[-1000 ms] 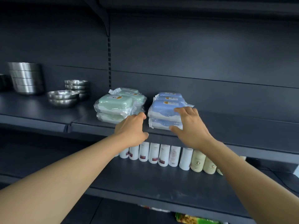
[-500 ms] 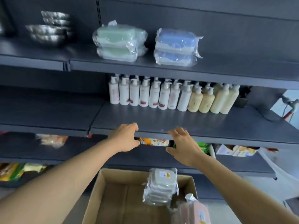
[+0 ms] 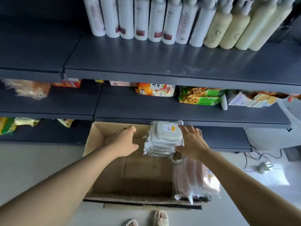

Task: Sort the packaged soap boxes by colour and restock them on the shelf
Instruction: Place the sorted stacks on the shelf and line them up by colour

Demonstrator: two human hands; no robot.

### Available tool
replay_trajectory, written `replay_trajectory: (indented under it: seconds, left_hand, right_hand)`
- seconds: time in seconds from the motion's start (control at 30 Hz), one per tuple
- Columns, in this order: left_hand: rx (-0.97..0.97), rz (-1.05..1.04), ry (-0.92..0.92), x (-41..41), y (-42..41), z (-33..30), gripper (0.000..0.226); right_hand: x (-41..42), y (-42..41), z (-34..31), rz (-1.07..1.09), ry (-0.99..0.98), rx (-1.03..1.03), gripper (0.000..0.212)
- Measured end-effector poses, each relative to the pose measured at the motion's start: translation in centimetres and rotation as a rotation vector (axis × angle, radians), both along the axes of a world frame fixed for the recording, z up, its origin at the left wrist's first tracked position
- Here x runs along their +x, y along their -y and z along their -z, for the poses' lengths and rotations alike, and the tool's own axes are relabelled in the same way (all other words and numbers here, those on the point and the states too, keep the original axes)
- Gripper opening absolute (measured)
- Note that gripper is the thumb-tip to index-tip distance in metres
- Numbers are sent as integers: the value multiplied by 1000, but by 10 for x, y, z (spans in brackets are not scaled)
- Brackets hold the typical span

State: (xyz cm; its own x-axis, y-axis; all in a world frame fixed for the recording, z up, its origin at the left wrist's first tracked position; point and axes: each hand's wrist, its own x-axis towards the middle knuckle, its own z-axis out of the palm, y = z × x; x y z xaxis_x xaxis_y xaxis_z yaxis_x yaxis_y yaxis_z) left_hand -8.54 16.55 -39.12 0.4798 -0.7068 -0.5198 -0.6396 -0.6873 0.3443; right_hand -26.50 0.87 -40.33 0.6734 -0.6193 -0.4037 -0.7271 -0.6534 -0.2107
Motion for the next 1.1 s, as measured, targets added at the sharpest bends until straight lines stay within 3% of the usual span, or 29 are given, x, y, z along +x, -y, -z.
replay_trajectory:
  seconds: [0.23,0.43,0.6,0.77,0.93,1.03,1.1]
  left_hand:
    - [-17,-63,13,-9,31,71,69]
    - [1,-96,-11,-16,49,108,74]
    - [-60,-96,19,-24,73,121,82]
    - [-87,75,151,-41,105,133,98]
    - [5,318,319,-47,128,146,103]
    - [28,347,379,-45,135,147,107]
    - [11,323,322,-44,135,144,108]
  right_hand:
    - [26,40,78,-189,-6,-105,110]
    - [34,63,113,-279,72,-109,112]
    - [23,93,99,-115,217,10,102]
    - [-8,126,88,41,285,25,100]
    - [-27,137,93,68,287,55,91]
    - [-35,138,92,76,299,60,90]
    - [-40,137,87,70,295,45,91]
